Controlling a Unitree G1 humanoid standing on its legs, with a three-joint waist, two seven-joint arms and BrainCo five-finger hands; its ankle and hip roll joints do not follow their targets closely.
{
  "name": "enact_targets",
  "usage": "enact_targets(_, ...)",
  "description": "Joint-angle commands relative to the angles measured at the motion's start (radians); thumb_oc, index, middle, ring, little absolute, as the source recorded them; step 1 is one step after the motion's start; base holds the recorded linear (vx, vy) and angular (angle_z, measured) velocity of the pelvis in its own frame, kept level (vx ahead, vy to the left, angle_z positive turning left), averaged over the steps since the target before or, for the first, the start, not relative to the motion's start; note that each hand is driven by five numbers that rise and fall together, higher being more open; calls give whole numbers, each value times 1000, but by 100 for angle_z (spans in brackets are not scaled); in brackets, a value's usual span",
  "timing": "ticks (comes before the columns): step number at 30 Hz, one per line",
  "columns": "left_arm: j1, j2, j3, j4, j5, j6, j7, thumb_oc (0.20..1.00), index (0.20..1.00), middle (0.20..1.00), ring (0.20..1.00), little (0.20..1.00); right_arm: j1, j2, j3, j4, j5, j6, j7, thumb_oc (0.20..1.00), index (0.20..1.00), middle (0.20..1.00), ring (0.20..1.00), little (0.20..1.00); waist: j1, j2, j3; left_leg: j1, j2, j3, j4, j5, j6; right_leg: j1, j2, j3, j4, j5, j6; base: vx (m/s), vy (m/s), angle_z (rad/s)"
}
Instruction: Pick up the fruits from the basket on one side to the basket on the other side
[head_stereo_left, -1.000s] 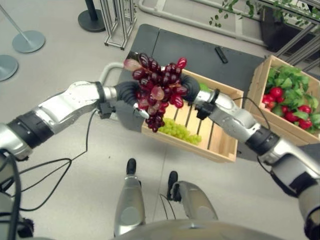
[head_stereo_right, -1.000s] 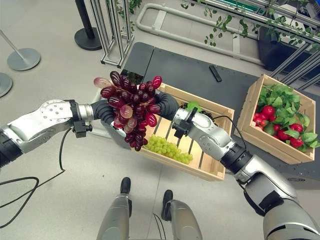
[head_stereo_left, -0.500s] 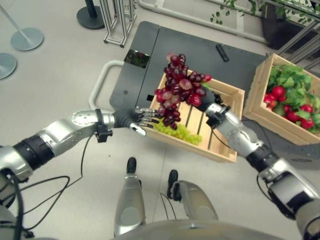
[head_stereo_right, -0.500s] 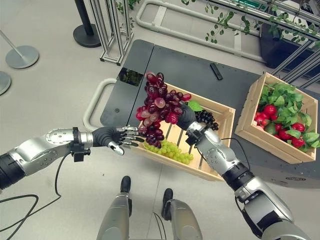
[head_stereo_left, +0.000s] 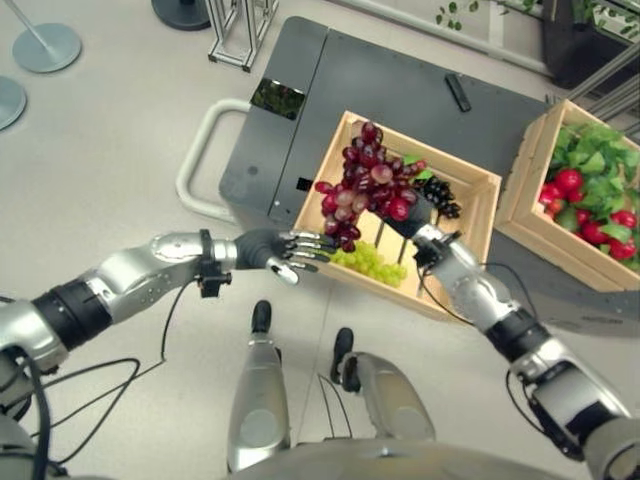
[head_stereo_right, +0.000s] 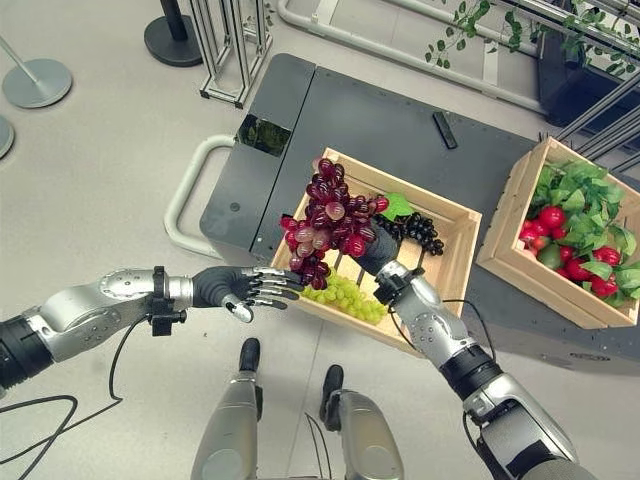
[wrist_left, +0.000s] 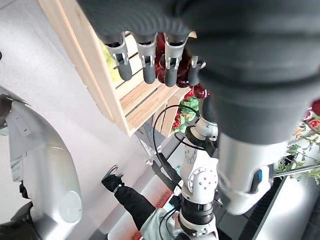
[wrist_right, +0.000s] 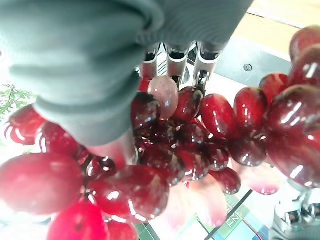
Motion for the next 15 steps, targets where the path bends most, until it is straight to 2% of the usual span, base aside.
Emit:
enact_targets(1, 30, -14, 75, -47, -39, -33, -1, 1000, 1000, 1000, 1000, 1000, -2, 12, -50, -133, 42, -33, 37, 200, 200, 200, 200, 200, -9, -20, -27, 11, -5, 32, 75, -83, 14, 24, -68, -2, -70, 111, 117, 0, 0, 0)
enact_targets(8, -3, 5, 81, -8, 23, -72, 11, 1000, 1000, 1000, 1000, 1000, 9, -53, -29, -223, 36, -21, 63, 200, 200, 200, 200, 200, -15, -28, -31, 13, 0, 33, 71, -81, 13, 21, -67, -2, -70, 113, 117, 0, 0, 0)
enact_targets(15, 26, 84, 133, -14, 48, -88, 2, 1000, 1000, 1000, 1000, 1000, 4, -163, -74, -273, 34, -36, 70, 200, 200, 200, 200, 200, -17, -32, -39, 18, 4, 35, 65, -78, 11, 21, -67, -1, -68, 114, 117, 0, 0, 0)
